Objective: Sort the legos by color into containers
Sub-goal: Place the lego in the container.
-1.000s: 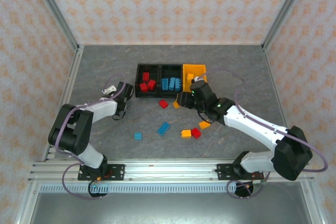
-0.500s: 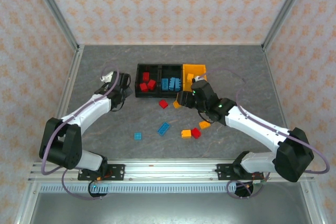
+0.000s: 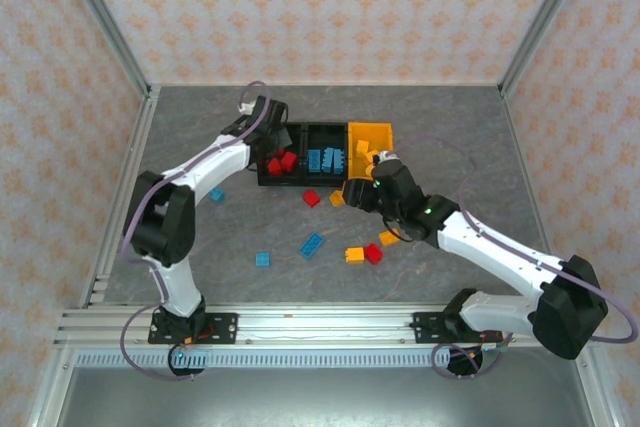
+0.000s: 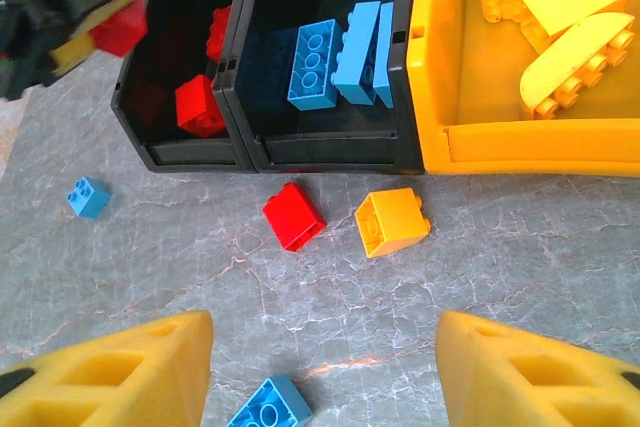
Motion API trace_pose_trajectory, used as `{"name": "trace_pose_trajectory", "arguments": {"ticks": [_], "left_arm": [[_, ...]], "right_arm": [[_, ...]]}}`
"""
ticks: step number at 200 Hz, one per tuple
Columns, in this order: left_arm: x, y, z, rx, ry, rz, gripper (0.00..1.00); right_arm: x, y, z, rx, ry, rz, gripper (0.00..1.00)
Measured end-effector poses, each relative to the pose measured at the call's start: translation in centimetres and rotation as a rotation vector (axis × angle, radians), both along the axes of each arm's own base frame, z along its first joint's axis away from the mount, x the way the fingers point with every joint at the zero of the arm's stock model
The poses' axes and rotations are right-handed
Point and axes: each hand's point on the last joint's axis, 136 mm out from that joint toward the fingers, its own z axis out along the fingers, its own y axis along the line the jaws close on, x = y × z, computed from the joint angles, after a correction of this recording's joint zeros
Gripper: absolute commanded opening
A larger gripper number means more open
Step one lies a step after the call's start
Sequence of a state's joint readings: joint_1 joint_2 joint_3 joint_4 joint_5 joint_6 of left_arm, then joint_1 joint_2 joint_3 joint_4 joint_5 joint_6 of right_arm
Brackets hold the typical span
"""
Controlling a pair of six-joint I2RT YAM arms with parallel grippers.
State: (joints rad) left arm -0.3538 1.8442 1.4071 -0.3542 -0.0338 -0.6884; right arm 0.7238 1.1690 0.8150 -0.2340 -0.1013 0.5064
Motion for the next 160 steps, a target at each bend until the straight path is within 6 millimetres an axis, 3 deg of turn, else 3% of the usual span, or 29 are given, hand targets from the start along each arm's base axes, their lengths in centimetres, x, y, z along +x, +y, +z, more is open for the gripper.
{"name": "trace_pose_trajectory", "arguments": {"ticks": [38,68,86,130,160], "left_arm": [[2.4,-1.0,-2.5,0.025,0.044,-0.017,0.3],[2.6,-1.2,-4.7,0.042,0.092,-0.03,0.31],[2.6,-1.5,-5.4,0.045,0.112,-0.039,0.36],[3.2,-2.1,-4.6,0.049,0.102,-0.055,0.55],[3.0,-2.9,-3.7,0.044,0.084,-0.071,0.56]], "right_arm": [[-0.1,-0.1,0.7,0.023,-0.008,-0.009,0.6],[-0.2,-0.3,0.5,0.024,-0.004,-0.015,0.6],[-0.3,-0.3,0.3,0.024,-0.001,-0.019,0.6],[-0.4,-0.4,0.0,0.024,0.007,-0.024,0.6],[-0.4,-0.4,-0.1,0.024,0.007,-0.023,0.6]]}}
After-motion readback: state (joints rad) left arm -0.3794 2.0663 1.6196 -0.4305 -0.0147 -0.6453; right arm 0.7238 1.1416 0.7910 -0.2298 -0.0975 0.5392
